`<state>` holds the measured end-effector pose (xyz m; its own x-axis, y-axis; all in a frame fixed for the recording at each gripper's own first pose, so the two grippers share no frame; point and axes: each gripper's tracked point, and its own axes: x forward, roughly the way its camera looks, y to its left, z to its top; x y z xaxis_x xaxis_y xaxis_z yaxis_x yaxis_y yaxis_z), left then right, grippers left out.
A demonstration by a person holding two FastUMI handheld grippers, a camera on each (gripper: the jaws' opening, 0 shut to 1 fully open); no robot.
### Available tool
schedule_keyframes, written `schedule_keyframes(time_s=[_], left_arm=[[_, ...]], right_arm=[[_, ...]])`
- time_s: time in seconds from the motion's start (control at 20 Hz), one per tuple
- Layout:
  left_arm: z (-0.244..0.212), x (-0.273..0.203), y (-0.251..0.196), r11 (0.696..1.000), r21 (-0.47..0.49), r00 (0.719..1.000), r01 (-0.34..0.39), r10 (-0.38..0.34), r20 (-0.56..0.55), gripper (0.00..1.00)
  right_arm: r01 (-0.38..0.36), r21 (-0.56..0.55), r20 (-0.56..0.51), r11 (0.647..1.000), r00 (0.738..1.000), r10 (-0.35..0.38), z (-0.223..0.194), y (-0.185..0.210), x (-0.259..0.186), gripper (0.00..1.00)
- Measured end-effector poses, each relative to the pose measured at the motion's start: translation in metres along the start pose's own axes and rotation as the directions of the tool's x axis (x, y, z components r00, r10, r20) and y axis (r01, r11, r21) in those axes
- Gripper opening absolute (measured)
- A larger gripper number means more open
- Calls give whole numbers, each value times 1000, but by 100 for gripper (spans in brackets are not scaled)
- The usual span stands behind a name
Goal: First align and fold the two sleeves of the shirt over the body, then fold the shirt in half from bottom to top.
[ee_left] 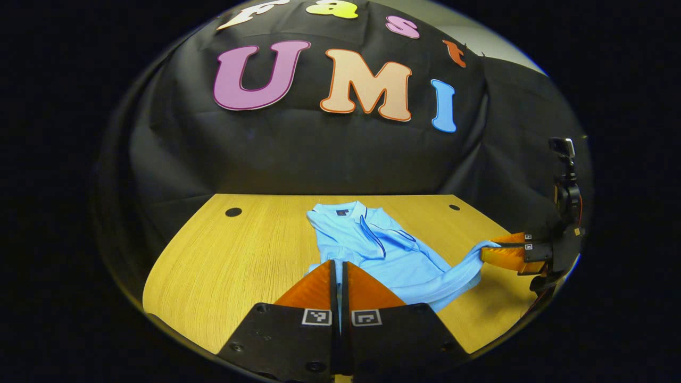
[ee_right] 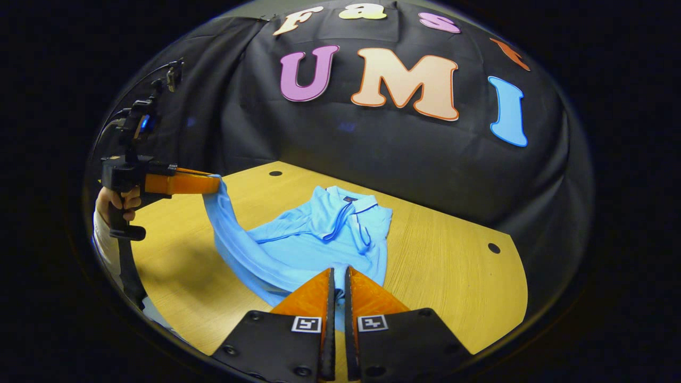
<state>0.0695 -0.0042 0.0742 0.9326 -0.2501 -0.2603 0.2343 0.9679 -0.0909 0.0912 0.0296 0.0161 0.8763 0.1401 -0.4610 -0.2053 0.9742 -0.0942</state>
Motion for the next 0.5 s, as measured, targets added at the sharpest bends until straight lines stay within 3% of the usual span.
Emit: schedule_keyframes(time_s=[0.05, 0.1, 0.5], left_arm=[[8, 12, 5, 1000, 9, 1000, -7, 7, 7, 0], [12, 23, 10, 1000, 16, 1000, -16, 16, 9, 0], [53, 108, 32, 998, 12, 998, -54, 53, 20, 0]], right_arm=[[13, 44, -8, 999, 1000, -13, 9, -8, 13, 10], [0, 82, -16, 997, 1000, 2, 14, -13, 25, 3], [98, 187, -50, 977, 995, -91, 45, -86, 139, 2]])
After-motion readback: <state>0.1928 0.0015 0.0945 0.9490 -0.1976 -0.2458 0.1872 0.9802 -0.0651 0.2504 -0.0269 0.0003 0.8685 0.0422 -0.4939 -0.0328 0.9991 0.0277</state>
